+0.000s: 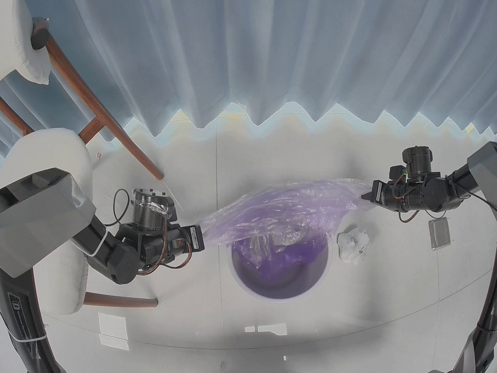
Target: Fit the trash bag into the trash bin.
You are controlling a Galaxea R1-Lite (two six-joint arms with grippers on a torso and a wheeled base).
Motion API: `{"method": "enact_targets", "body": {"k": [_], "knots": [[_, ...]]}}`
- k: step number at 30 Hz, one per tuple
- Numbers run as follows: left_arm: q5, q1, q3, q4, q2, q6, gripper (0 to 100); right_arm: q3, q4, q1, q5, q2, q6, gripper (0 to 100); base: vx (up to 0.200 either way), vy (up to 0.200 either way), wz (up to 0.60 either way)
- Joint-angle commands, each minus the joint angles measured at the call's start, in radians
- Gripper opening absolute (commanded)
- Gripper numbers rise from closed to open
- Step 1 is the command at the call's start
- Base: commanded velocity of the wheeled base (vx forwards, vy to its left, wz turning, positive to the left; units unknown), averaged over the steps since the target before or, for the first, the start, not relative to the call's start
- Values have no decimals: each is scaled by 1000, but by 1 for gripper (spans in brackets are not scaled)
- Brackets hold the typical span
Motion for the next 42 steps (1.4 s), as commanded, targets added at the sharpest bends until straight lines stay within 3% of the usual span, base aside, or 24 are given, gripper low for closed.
{"method": "enact_targets", "body": {"k": [1, 5, 6, 8, 10, 11, 12, 13, 17, 18, 19, 27, 29, 34, 37, 42], "knots": [[-7, -10, 109, -4, -23, 48, 0, 132, -83, 4, 5, -30, 1, 0, 0, 0, 0], [-9, -12, 125, -41, -23, 40, 0, 166, -162, 4, 30, -31, 7, 0, 0, 0, 0], [-7, -12, 125, -75, -23, 39, 0, 174, -233, 2, 47, -33, 19, 100, 0, 0, 0], [-7, -13, 123, -92, -23, 39, 0, 171, -270, 2, 50, -36, 34, 100, 0, 0, 0], [-7, -21, 117, -118, -26, 39, 0, 169, -310, 5, 51, -102, 151, 100, 0, 0, 0], [-7, -21, 117, -118, -26, 39, 0, 169, -310, 5, 51, -102, 151, 100, 0, 0, 0], [-7, -24, 117, -122, -41, 37, 0, 169, -285, 22, 60, -156, 257, 100, 0, 0, 0], [-7, -26, 117, -122, -52, 36, 0, 171, -262, 37, 63, -182, 304, 100, 0, 0, 0], [2, -38, 119, -124, -64, 8, 0, 191, -153, 77, 63, -281, 438, 100, 0, 0, 0], [2, -38, 119, -124, -64, 8, 0, 191, -153, 77, 63, -281, 438, 100, 0, 0, 0], [2, -41, 128, -135, -81, -10, 0, 226, -104, 119, 63, -334, 513, 100, 0, 0, 0], [4, -69, 149, -152, -123, -37, 0, 406, -95, 281, 56, -458, 743, 100, 0, 0, 0], [5, -69, 160, -153, -126, -37, 0, 438, -97, 309, 42, -461, 754, 100, 0, 0, 0], [5, -81, 172, -173, -126, -37, 0, 536, -189, 363, -95, -403, 748, 100, 0, 0, 0], [7, -87, 180, -175, -135, -35, 0, 562, -290, 367, -102, -367, 754, 100, 0, 0, 0], [14, -98, 181, -175, -143, -35, 0, 541, -313, 373, -105, -301, 754, 100, 0, 0, 0]]}}
